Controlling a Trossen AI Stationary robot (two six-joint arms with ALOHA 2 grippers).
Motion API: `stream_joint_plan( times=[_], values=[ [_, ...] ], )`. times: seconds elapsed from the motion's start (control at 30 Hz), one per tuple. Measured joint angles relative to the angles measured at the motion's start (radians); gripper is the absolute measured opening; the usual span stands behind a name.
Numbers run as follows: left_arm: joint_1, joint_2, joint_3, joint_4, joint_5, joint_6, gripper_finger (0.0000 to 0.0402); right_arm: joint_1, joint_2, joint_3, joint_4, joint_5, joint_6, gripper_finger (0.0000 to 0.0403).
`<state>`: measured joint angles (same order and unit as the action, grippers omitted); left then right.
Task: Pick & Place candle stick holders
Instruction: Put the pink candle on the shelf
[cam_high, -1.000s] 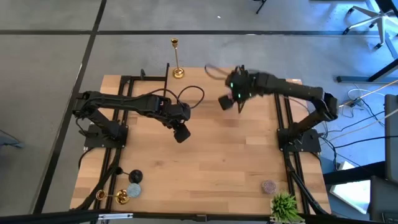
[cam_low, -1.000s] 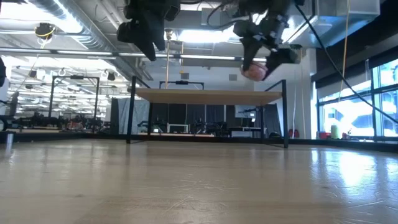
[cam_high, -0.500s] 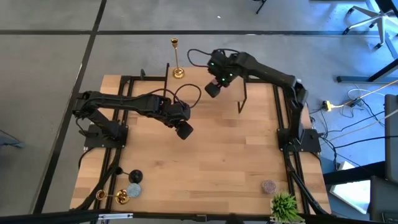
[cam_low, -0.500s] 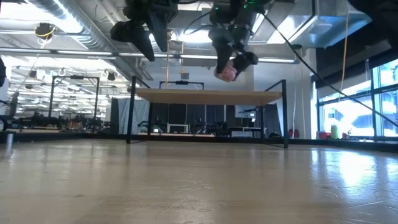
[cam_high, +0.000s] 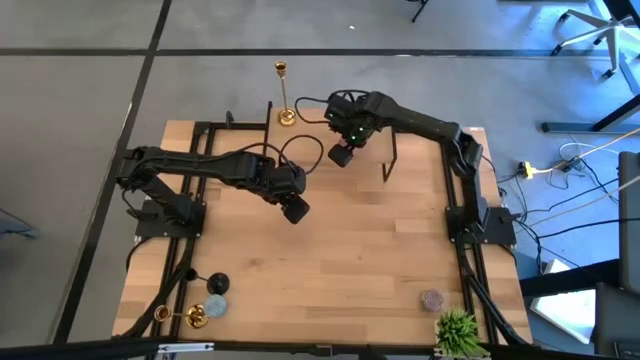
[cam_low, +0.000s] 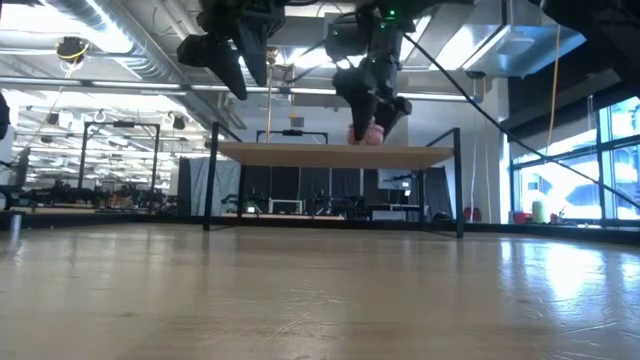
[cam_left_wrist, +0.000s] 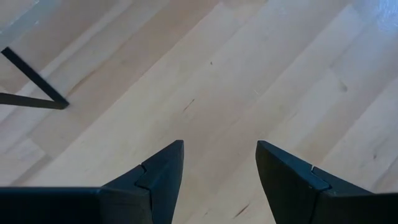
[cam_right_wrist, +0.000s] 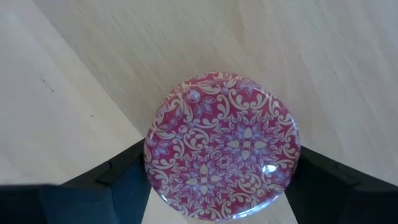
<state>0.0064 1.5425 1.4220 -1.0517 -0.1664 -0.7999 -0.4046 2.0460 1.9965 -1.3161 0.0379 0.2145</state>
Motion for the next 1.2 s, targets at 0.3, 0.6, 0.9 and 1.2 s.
stream_joint_plan(
  times=[0.3, 0.6, 0.9, 1.2],
  values=[
    [0.0, 0.0, 0.0, 0.0, -0.001, 0.01, 0.0198, 0.03, 0.002, 0.004, -0.011, 0.048, -0.033, 0.0343],
    [0.002, 0.0, 0.0, 0.0, -0.001, 0.006, 0.0198, 0.047, 0.002, 0.005, -0.009, 0.126, -0.04, 0.0373],
    [-0.009, 0.0, 0.0, 0.0, -0.002, -0.002, 0.0198, 0.048, 0.002, 0.005, -0.011, 0.065, -0.065, 0.0375],
    [-0.025, 0.0, 0.0, 0.0, -0.017, -0.015, 0.0198, 0.049, 0.002, 0.005, 0.0, -0.04, -0.081, 0.0375]
  ],
)
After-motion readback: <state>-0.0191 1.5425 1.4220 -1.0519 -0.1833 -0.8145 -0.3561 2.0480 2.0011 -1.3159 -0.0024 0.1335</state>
